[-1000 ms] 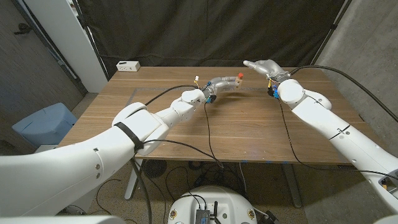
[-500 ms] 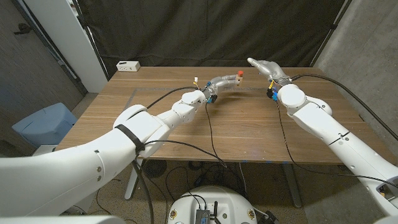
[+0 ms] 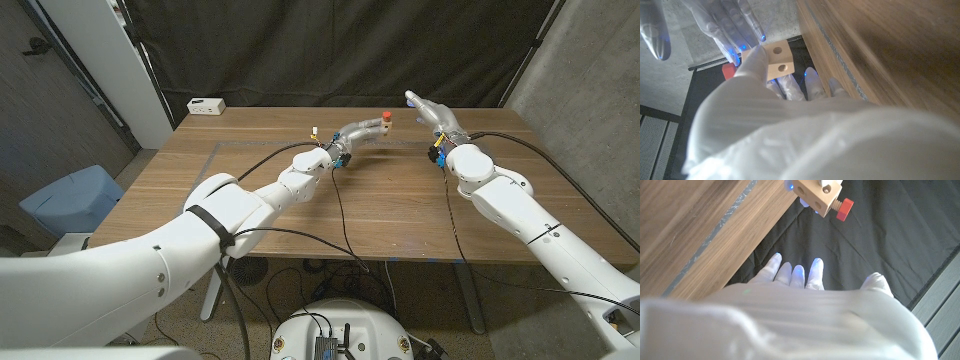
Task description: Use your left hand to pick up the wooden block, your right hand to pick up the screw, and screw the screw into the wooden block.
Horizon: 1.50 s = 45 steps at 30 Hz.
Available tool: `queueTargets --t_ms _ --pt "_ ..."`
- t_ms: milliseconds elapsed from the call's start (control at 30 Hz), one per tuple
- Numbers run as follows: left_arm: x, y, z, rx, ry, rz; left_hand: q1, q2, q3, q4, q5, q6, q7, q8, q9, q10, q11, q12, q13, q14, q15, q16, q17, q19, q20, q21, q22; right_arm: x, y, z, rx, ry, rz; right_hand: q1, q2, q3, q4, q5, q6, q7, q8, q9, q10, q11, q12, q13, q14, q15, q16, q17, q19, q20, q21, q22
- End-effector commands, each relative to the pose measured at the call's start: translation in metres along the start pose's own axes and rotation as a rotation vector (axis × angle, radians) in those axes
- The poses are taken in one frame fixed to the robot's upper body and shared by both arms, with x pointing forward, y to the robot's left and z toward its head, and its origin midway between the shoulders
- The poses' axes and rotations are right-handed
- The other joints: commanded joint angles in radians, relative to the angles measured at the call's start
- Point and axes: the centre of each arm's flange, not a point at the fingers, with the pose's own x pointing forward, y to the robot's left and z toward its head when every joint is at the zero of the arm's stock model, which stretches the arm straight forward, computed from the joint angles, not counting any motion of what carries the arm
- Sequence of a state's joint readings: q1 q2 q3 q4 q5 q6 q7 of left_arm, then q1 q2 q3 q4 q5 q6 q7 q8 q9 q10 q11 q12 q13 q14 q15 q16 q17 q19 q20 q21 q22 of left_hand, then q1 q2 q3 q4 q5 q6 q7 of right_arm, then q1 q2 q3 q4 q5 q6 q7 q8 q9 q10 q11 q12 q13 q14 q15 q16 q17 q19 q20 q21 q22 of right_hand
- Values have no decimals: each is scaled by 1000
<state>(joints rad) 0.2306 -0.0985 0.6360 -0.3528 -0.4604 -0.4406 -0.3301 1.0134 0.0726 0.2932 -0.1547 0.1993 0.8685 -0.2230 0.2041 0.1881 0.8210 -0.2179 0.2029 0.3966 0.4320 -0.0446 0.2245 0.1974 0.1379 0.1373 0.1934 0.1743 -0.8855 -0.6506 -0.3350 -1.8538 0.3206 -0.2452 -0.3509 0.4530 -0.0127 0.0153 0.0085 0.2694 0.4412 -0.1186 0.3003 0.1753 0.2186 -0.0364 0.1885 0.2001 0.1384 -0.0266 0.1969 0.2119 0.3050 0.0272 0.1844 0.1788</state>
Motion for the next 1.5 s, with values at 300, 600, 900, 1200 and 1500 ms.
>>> queueTargets --t_ms 300,600,900,1200,1500 --pt "-3 0 -1 -42 -23 -12 -15 12 6 8 7 46 35 8 5 6 1 7 3 7 -69 -1 3 3 0 6 5 -6 6 -16 152 -32 -5 -30 20 -3 15 -25 7 -24 -38 0 -66 -13 -9 -3 -86 10 -17 1 -77 -14 -7 1" --pt "-5 0 -6 -57 -15 -11 -14 12 7 7 8 44 36 8 5 5 1 6 3 7 -69 -1 2 1 1 5 5 -7 10 -20 193 -44 32 -70 36 -13 33 -38 -8 -32 -76 0 -129 -24 -13 -9 -160 20 -18 1 -153 -4 -11 -1" --pt "-4 -3 -8 -69 1 -18 -17 13 7 8 8 42 36 7 5 5 1 6 3 6 -65 -2 3 -1 1 5 5 -7 14 -24 234 -57 56 -165 98 -24 90 -40 -25 -31 -112 1 -221 -29 -15 -14 -268 38 -15 5 -254 9 -9 -3" --pt "-1 -6 -8 -73 20 -31 -19 13 7 8 8 42 37 7 5 5 1 6 3 7 -64 -1 3 -2 1 5 5 -7 22 -27 256 -60 82 -216 117 -35 119 -39 -22 -34 -115 1 -270 -38 -16 -16 -330 39 -17 5 -309 15 -10 -4" --pt "-2 -8 -11 -73 27 -41 -21 15 8 9 9 40 38 6 5 4 1 6 3 6 -61 -2 3 -4 0 4 5 -7 24 -27 239 -55 96 -252 131 -40 134 -35 -10 -37 -113 0 -349 -57 -19 -18 -379 36 -15 2 -367 14 -10 -4"
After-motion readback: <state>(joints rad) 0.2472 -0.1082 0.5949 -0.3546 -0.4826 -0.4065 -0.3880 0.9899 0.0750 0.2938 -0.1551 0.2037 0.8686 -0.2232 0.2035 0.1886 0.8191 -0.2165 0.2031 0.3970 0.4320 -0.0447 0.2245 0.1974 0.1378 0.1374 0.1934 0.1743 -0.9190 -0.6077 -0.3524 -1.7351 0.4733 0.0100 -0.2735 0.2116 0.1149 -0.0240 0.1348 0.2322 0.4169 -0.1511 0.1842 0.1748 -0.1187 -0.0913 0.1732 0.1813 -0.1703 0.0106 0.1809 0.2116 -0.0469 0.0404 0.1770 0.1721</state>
